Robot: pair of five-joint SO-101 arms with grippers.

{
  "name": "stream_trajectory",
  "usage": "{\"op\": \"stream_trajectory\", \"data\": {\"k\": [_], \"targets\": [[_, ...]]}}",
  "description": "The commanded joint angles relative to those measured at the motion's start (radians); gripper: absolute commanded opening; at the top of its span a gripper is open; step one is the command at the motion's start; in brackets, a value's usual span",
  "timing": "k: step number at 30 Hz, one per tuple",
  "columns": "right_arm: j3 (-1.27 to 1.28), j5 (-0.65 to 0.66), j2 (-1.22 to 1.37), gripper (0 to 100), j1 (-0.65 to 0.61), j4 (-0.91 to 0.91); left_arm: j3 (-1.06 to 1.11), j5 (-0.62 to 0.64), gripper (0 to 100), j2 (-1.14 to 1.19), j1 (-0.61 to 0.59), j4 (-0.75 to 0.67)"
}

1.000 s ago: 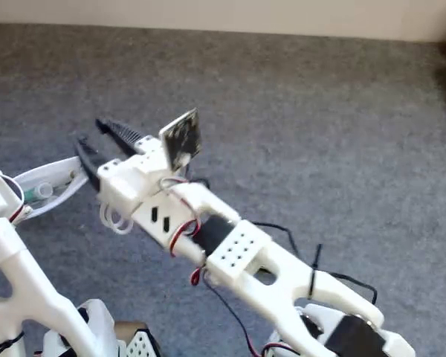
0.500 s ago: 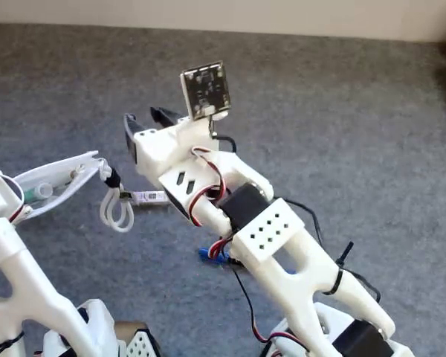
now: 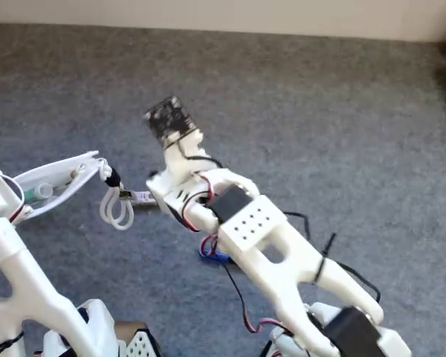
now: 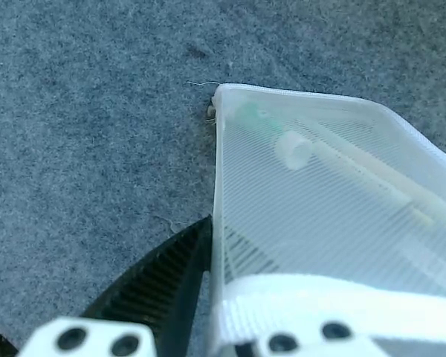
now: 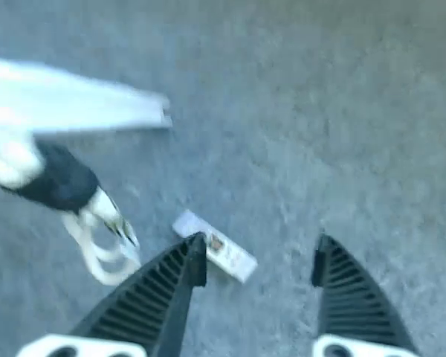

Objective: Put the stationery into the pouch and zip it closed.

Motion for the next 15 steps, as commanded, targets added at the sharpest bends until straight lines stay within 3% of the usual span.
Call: {"op": "stream_trajectory", "data": {"k": [1, 8, 15], "targets": [[-0.013, 0.107, 0.082, 27.0, -0.035, 0.004, 0.008, 0.014, 0, 0.016, -0.007, -0.021], [-0.045, 0.244, 0.278, 27.0, -0.102, 0.004, 0.007, 0.014, 0, 0.016, -0.012, -0.021], [-0.147, 0.256, 0.395, 27.0, -0.111, 0.004, 0.008, 0.014, 0, 0.016, -0.012, -0.021]]}}
